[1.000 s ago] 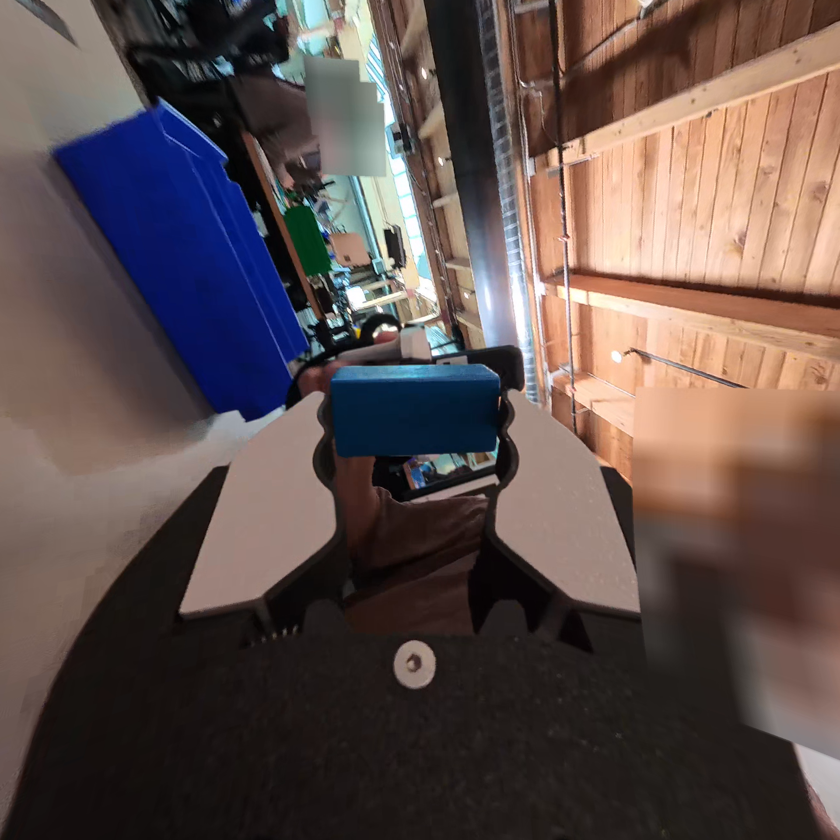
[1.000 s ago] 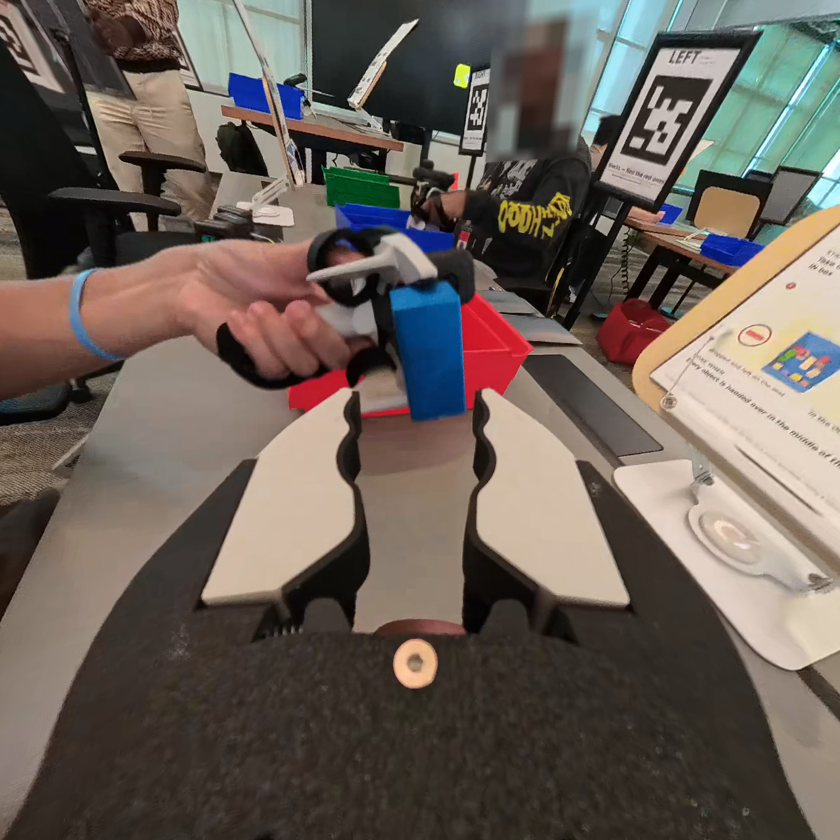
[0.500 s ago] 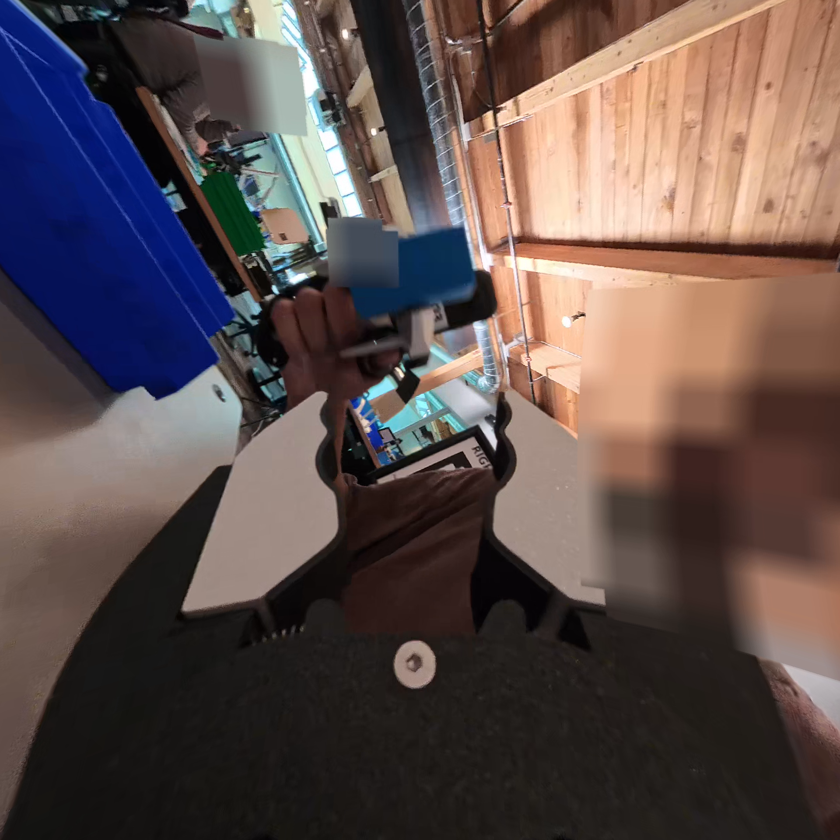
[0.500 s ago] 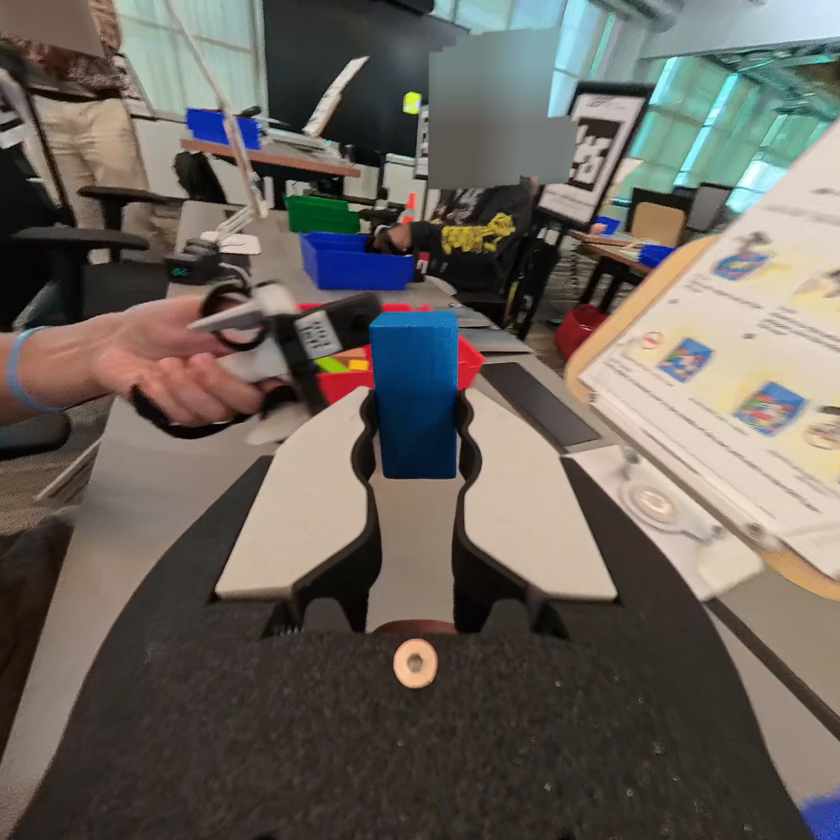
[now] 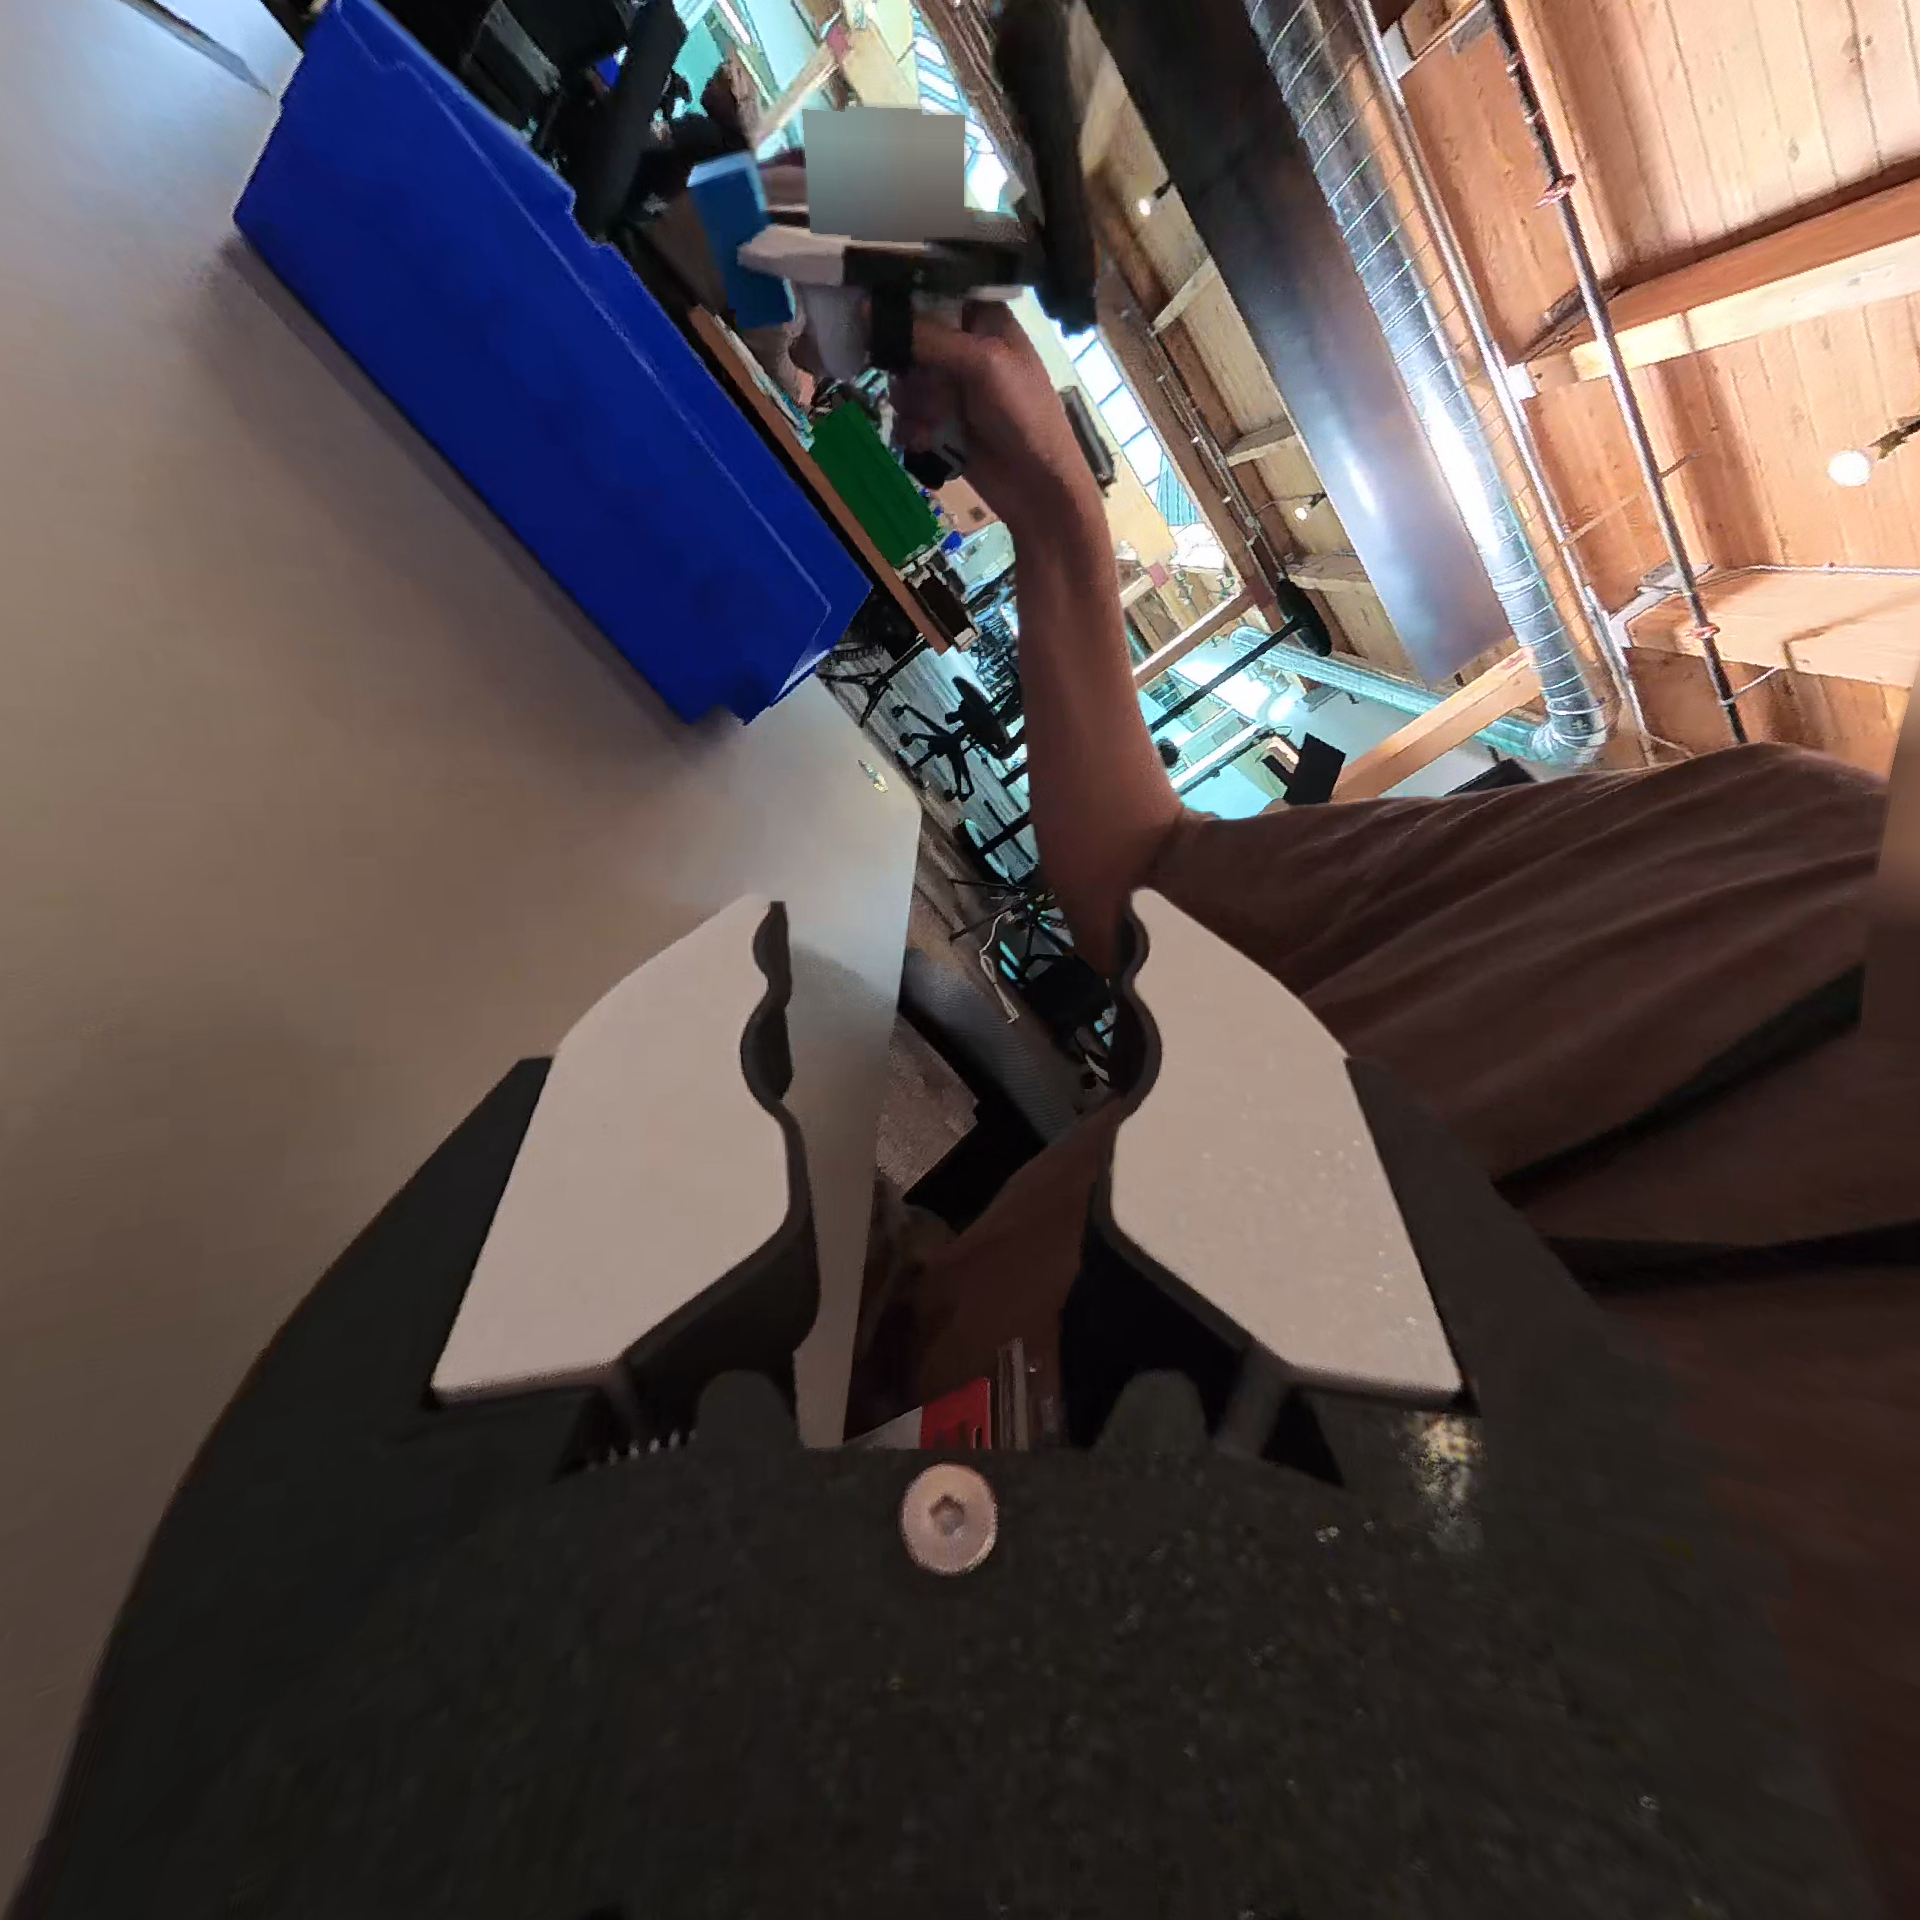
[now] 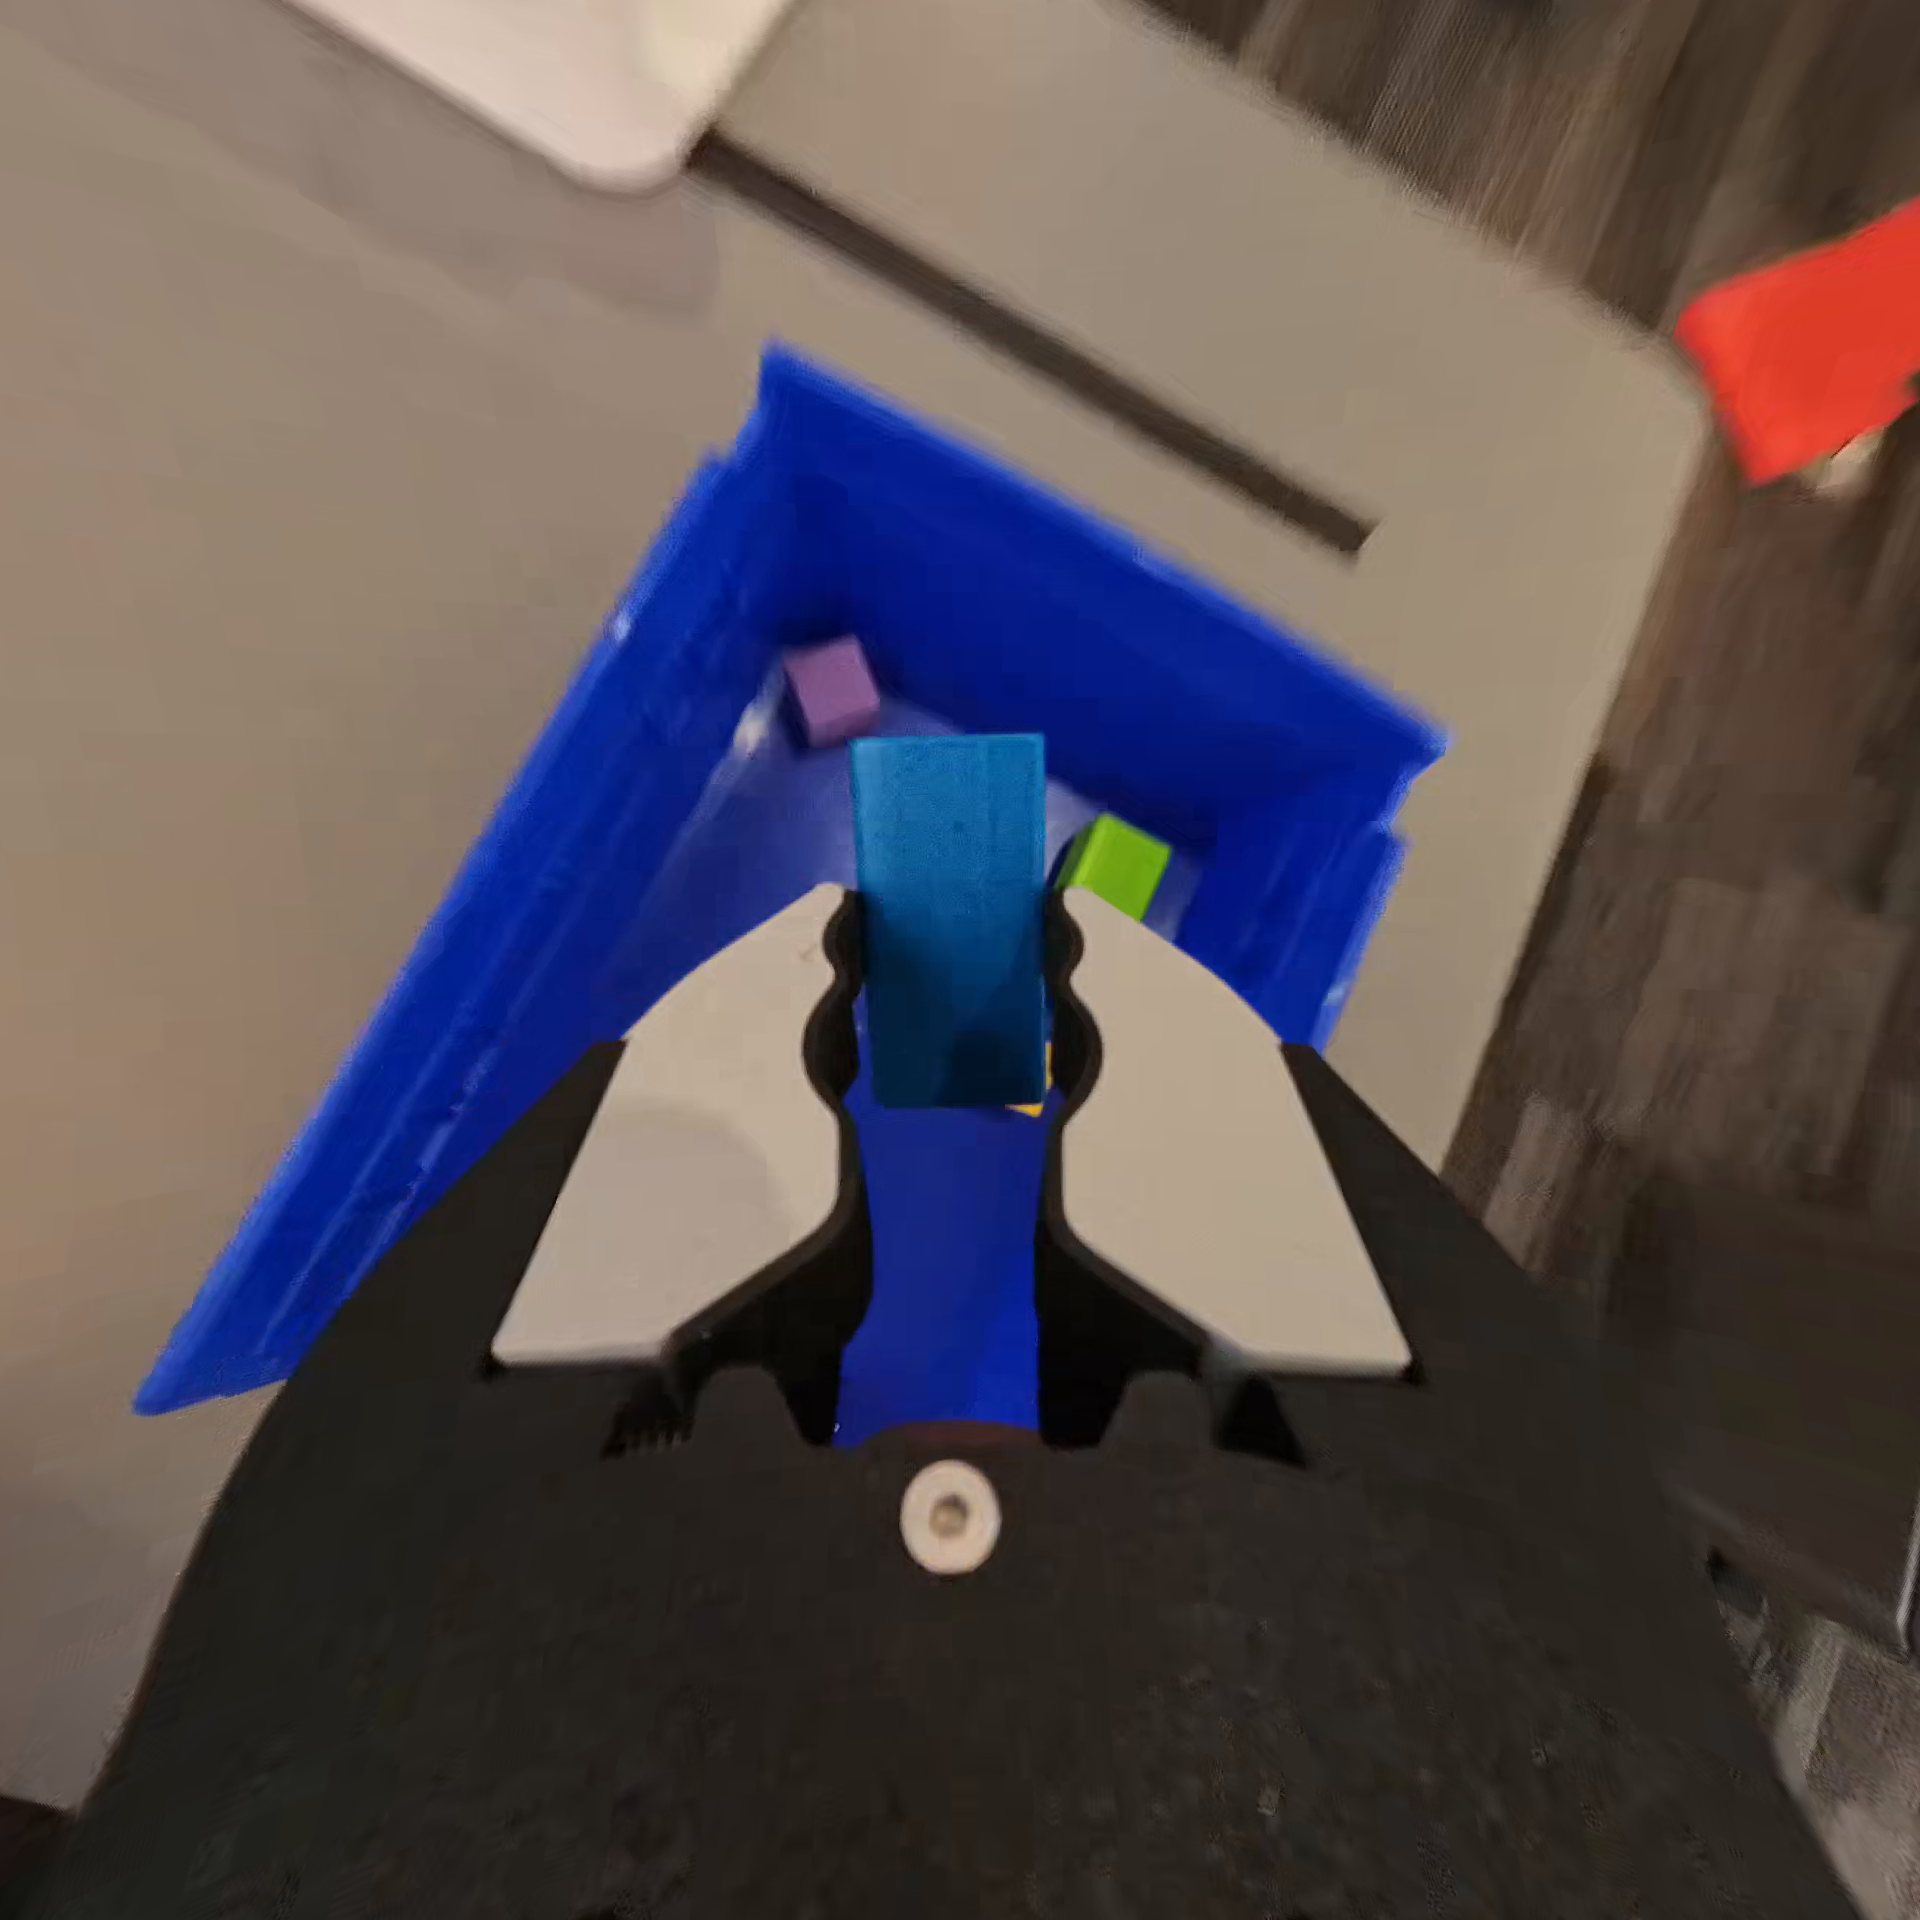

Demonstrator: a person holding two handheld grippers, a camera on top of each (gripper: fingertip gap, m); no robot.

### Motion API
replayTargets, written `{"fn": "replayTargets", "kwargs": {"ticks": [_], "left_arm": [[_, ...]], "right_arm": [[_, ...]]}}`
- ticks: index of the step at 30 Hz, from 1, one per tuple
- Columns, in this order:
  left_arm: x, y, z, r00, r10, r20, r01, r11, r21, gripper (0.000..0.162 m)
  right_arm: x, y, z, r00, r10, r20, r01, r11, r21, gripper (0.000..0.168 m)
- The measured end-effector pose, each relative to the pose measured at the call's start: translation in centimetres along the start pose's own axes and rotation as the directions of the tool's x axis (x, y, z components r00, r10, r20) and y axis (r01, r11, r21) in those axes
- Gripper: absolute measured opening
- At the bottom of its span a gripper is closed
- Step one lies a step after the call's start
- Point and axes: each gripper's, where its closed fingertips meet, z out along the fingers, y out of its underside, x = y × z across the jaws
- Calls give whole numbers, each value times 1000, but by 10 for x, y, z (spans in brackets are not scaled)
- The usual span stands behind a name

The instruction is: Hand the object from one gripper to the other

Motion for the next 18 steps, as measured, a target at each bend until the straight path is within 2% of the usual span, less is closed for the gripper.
{"fn": "replayTargets", "kwargs": {"ticks": [2, 4, 7, 14, 16, 18], "left_arm": [[-4, 5, 1, 1000, -2, 7, 2, 1000, -15, 59], [-4, 7, 1, 1000, -10, -1, 10, 1000, -25, 58], [-5, 9, 1, 1000, -12, -3, 12, 999, -34, 57], [-6, 15, -1, 999, 32, 44, -29, 997, -65, 59], [-11, 16, -1, 992, 84, 94, -76, 994, -84, 60], [-13, 15, -2, 978, 154, 138, -140, 985, -102, 60]], "right_arm": [[-8, 22, 33, 999, -2, 54, 8, 993, -114, 34], [-18, 43, 61, 993, -66, 95, 87, 970, -227, 34], [-33, 60, 93, 980, -97, 176, 150, 935, -322, 35], [-45, 67, 118, 964, -136, 228, 211, 915, -345, 34], [-43, 60, 114, 968, -135, 213, 197, 933, -302, 40], [-33, 48, 93, 979, -128, 158, 163, 959, -232, 46]]}}
